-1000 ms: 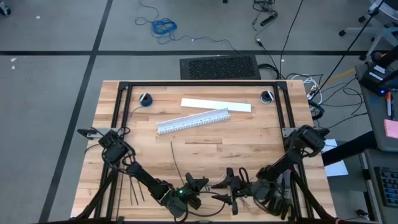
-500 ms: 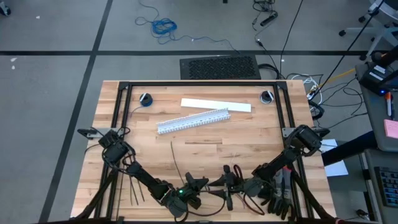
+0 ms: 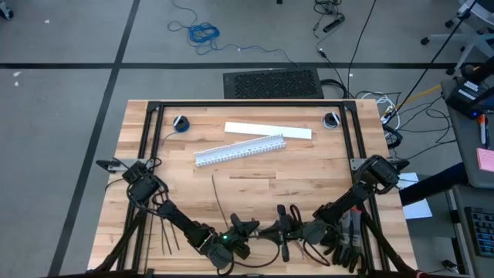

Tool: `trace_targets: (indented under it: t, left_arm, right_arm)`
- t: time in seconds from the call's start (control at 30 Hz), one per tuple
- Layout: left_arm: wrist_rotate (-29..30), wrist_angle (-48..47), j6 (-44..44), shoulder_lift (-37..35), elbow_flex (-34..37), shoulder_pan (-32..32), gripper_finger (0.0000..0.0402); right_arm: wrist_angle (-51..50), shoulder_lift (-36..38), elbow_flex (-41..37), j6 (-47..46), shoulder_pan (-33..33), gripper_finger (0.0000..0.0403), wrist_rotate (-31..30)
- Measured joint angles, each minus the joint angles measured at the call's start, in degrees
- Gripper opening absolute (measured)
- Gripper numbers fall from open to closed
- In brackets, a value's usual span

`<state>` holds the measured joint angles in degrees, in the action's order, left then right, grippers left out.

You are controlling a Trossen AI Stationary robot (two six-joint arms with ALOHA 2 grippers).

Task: Ziptie cables
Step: Wrap the colored loose cables with the black zip tie

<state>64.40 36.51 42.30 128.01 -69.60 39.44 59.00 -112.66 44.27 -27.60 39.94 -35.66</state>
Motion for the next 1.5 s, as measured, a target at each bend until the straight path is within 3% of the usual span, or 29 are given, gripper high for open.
trace_targets:
  t: [0.27,0.6,0.83,1.0,1.2,1.3,1.5]
  left_arm:
    - [-0.33,0.00,0.00,0.00,0.00,0.02,0.0000]
    - [-1.38,0.01,-0.19,0.00,0.00,0.00,0.0000]
    - [-1.39,0.02,-0.25,0.00,0.00,-0.07,0.0000]
    - [-1.42,-0.70,-5.27,0.02,0.00,-0.58,0.0000]
    - [-1.38,-3.04,-10.05,0.00,-0.04,-1.06,0.0000]
    - [-1.42,-3.55,-17.64,0.02,0.02,-1.33,0.0000]
    - [-1.04,-3.43,-35.63,0.15,0.07,-2.04,0.0000]
  right_arm:
    - [0.87,-0.04,0.00,0.69,-0.57,0.0000,2.41]
    - [5.98,1.72,0.02,10.40,-0.63,0.0000,-4.60]
    - [4.69,1.75,0.02,9.45,-0.10,0.0000,-4.62]
    - [4.28,1.77,0.02,11.05,3.48,0.0006,-2.28]
    - [-13.35,1.76,0.28,-0.59,9.63,0.0067,-1.58]
    - [-22.74,0.54,2.57,-6.37,12.02,0.0107,-1.77]
    - [-37.57,-1.03,9.73,-4.21,14.22,0.0146,-6.04]
